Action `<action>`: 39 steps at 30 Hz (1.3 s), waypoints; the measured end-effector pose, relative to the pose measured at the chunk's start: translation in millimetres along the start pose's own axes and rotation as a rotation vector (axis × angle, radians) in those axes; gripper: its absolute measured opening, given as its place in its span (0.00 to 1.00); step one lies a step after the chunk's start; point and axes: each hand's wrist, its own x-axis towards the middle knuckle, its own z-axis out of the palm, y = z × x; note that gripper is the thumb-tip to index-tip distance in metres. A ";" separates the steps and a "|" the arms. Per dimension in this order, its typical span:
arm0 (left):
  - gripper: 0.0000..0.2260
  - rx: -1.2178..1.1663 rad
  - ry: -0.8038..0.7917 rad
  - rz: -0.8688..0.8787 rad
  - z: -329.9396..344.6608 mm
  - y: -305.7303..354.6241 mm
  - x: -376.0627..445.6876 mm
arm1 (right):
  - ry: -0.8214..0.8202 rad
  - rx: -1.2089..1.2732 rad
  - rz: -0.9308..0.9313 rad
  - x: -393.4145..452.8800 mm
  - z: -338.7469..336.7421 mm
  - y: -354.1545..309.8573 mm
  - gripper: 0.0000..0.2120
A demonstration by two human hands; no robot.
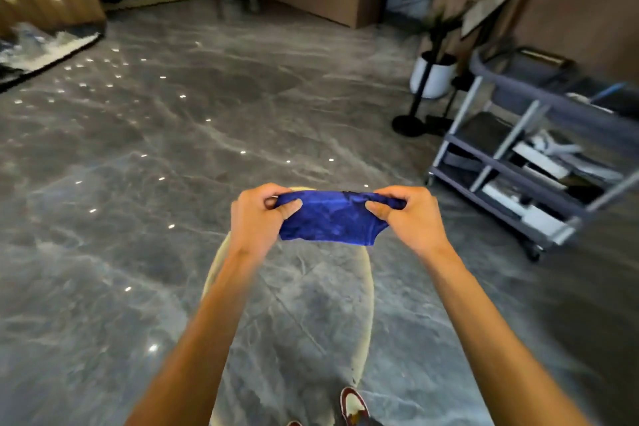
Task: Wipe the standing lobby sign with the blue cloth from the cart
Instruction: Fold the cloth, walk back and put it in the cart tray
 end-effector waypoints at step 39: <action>0.14 -0.334 -0.791 0.146 428.9 175.7 -53.1 | 0.636 -0.168 0.245 -103.0 -392.6 172.0 0.06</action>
